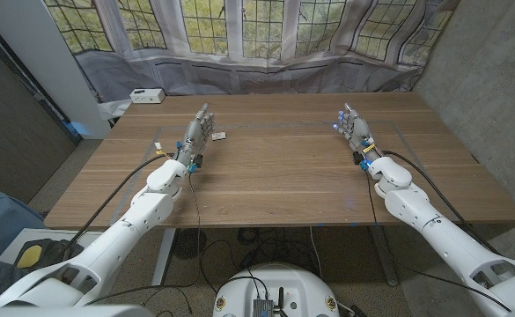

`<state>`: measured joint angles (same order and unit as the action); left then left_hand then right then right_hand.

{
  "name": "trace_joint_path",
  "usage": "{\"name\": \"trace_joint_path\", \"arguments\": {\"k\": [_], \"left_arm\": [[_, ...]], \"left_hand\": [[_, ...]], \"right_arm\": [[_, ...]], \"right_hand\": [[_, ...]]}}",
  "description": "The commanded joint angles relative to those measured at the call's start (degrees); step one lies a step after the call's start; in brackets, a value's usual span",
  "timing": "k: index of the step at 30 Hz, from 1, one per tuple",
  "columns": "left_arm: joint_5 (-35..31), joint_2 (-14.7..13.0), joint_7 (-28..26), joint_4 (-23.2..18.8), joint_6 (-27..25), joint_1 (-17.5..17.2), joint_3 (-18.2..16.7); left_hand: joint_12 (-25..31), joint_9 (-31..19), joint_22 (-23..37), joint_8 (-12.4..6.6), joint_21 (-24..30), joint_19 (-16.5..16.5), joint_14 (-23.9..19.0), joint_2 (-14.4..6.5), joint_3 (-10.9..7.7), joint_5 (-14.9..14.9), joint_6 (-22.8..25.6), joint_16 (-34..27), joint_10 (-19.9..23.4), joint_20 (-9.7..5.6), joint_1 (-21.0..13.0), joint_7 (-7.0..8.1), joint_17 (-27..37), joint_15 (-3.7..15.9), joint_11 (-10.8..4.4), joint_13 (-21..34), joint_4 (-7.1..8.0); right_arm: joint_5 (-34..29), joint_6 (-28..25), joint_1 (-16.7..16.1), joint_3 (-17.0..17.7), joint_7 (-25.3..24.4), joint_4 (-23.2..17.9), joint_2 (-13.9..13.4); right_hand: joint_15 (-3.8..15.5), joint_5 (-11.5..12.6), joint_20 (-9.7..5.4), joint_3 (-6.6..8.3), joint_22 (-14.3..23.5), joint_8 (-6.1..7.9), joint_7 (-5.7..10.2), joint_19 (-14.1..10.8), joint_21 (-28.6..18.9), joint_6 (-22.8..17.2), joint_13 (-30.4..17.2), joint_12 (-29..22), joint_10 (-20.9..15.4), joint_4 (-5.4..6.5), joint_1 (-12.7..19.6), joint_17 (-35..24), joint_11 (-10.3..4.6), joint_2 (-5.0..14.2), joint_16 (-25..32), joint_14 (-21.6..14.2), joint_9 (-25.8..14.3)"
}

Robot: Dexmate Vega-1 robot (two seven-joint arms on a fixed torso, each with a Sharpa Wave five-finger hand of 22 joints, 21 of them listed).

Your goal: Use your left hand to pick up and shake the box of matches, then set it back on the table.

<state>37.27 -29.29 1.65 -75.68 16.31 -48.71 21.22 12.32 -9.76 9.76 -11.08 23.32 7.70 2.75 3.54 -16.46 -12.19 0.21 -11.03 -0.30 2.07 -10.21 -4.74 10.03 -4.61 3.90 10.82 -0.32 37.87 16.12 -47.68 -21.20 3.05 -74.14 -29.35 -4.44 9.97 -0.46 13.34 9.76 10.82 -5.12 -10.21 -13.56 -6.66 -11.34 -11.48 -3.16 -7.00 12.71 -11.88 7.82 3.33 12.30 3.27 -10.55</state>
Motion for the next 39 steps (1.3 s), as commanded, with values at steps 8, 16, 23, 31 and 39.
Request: {"name": "trace_joint_path", "arguments": {"k": [8, 16, 23, 31, 39], "left_arm": [[-0.82, 0.53, -2.24, -1.76, 3.52, -2.12, -0.86], [-4.58, -0.43, -6.28, -4.71, 3.40, -2.70, -0.63], [-7.40, 0.46, -9.04, -4.81, 4.58, -2.14, -0.23], [-11.61, 2.51, -10.18, 0.89, 8.83, 1.07, 0.97], [-15.05, 2.51, -14.51, -0.31, 11.01, 0.49, 0.08]], "left_hand": [[0.81, -0.31, 0.13, -0.64, 0.09, -0.78, -1.38, -0.42, -0.49, -0.21, 1.75, -0.65, 1.59, -0.04, -0.80, -0.54, 0.21, -0.42, 0.27, 0.28, -0.44], [1.40, -0.31, 0.16, -1.07, -0.30, -2.50, -3.25, -1.47, -1.10, 0.02, 4.57, -0.88, 3.88, 0.89, -1.95, 0.34, 0.19, -0.38, 0.16, 0.29, -1.19], [2.13, -0.34, 0.19, -1.26, -0.35, -6.28, -6.78, -2.68, -2.01, 0.58, 7.89, -1.36, 7.22, 0.57, -3.79, 0.37, 0.14, 0.39, -0.39, 0.31, -2.56], [2.84, -0.40, 0.19, -1.56, -0.43, -10.82, -10.94, -3.43, -2.75, 1.07, 12.29, -1.64, 11.24, 0.90, -5.50, -0.76, 0.11, 0.60, 0.22, 0.37, -4.16], [3.17, -0.44, 0.21, -1.52, -0.82, -12.84, -13.60, -4.64, -3.77, 1.26, 14.57, -1.75, 13.66, 1.69, -7.17, -0.28, 0.09, 0.85, -0.36, 0.42, -5.33]], "right_arm": [[1.16, 0.88, -0.76, 0.43, 0.67, -0.49, 0.39], [1.98, 2.37, -1.34, 1.24, 2.15, -0.15, -0.04], [2.97, 6.54, -1.28, 2.16, 4.47, 1.95, 1.15], [5.07, 9.88, -1.18, 3.52, 5.81, 4.04, 3.17], [4.07, 9.12, -0.50, 2.94, 5.46, 3.67, 2.87]], "right_hand": [[-0.16, 0.25, -0.11, 0.43, 0.13, 0.44, 0.29, -1.13, -0.20, -0.72, -0.02, -0.70, -0.74, -0.09, 0.38, -0.27, -0.03, -0.01, 0.47, -0.90, -0.22], [0.00, 0.26, -0.36, 0.46, 0.13, 0.45, 0.12, -1.34, -0.13, -0.79, 0.00, -0.67, -0.79, -0.15, 0.46, -0.25, -0.11, 0.05, 0.44, -1.00, -0.21], [0.29, 0.27, -0.44, 0.49, 0.13, 0.39, 0.16, -1.88, -0.11, -0.73, 0.03, -0.69, -1.03, -0.25, 0.59, -0.22, -0.47, 0.14, 0.54, -1.49, -0.20], [0.50, 0.25, -0.82, 0.41, 0.15, 0.46, -0.86, 0.27, 1.21, -0.98, 0.13, -0.66, -1.56, -0.49, 0.75, -0.15, -0.14, -0.02, -0.14, -0.37, -0.16], [0.59, 0.25, -0.81, 0.39, 0.15, 0.59, -0.39, -0.32, 1.14, -1.43, 0.15, -0.77, -2.07, -0.51, 0.75, -0.14, -0.28, 0.04, -0.01, -0.82, -0.15]]}}
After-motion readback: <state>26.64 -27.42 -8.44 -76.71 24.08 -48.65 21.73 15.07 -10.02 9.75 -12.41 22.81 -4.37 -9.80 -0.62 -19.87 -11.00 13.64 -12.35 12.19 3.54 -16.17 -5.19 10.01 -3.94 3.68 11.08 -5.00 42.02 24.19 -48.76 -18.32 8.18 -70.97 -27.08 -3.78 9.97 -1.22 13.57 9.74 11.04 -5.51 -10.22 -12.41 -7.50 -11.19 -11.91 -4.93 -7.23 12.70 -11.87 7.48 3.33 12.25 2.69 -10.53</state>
